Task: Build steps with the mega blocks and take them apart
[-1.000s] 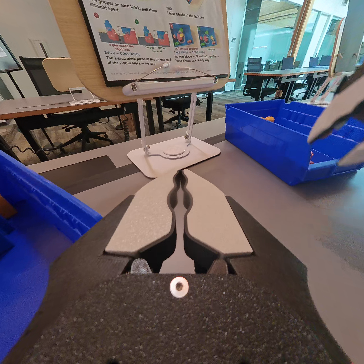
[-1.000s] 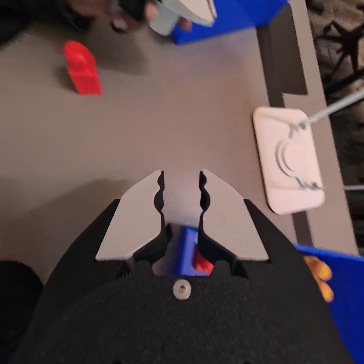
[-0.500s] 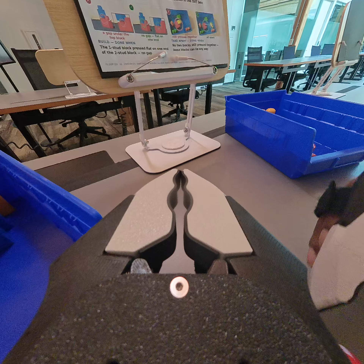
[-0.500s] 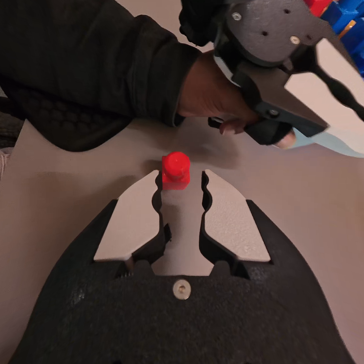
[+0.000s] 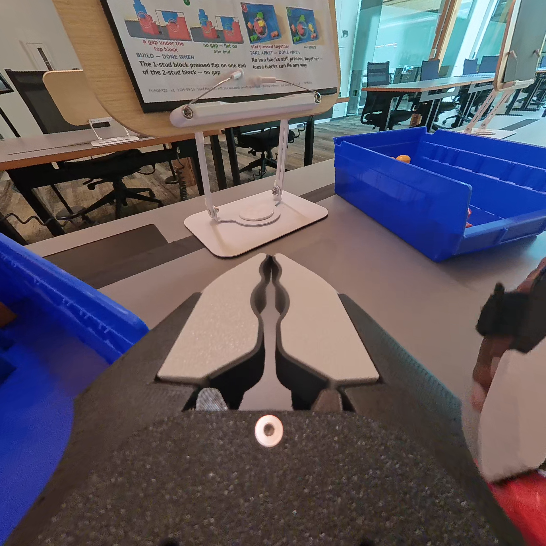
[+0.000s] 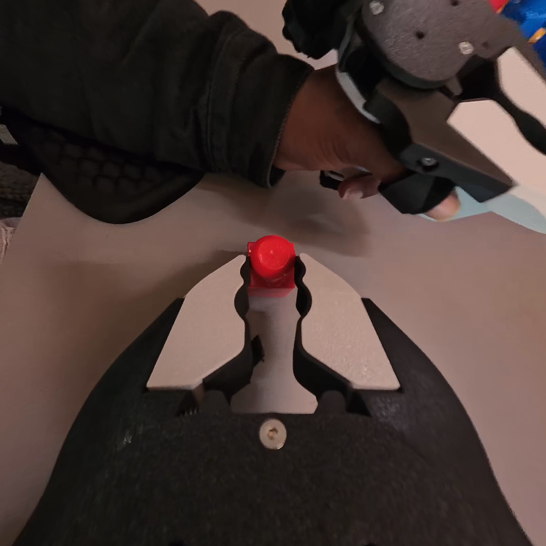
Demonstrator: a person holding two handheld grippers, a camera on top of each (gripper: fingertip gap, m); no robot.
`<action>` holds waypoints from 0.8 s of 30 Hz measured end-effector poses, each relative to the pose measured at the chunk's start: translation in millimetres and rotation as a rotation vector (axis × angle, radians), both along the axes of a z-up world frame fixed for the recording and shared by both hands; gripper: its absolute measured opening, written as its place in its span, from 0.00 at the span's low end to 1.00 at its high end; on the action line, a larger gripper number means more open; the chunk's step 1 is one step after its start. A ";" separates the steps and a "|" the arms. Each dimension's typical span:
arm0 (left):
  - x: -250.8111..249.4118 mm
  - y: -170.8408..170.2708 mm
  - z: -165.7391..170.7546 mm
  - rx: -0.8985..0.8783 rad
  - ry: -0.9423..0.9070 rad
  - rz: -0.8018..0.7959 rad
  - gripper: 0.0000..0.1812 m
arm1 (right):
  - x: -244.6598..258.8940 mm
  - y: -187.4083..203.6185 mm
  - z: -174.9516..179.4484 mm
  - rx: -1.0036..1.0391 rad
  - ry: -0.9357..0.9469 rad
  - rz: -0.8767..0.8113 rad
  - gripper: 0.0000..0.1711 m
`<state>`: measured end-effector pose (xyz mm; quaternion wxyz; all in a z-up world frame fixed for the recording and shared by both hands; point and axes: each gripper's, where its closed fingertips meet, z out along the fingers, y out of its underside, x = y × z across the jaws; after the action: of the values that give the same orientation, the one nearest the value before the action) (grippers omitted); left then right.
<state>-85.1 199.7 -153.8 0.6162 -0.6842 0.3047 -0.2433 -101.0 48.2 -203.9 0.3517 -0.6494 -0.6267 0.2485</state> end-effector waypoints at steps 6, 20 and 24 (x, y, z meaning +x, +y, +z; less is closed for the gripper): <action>1.1 -0.6 -1.6 -0.003 0.006 -0.005 0.00 | 40.8 21.8 46.1 0.045 0.081 -0.092 0.16; 4.8 -2.7 -6.0 0.000 0.032 -0.019 0.00 | 250.0 91.0 104.6 0.105 -0.118 -0.490 0.16; 6.3 -4.0 -7.4 0.008 0.048 -0.022 0.00 | 280.6 90.0 71.2 0.028 -0.152 -0.567 0.17</action>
<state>-78.8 195.7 -161.1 0.6088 -0.6839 0.3282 -0.2323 179.6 138.3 -132.7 0.3680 -0.8107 -0.4479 0.0823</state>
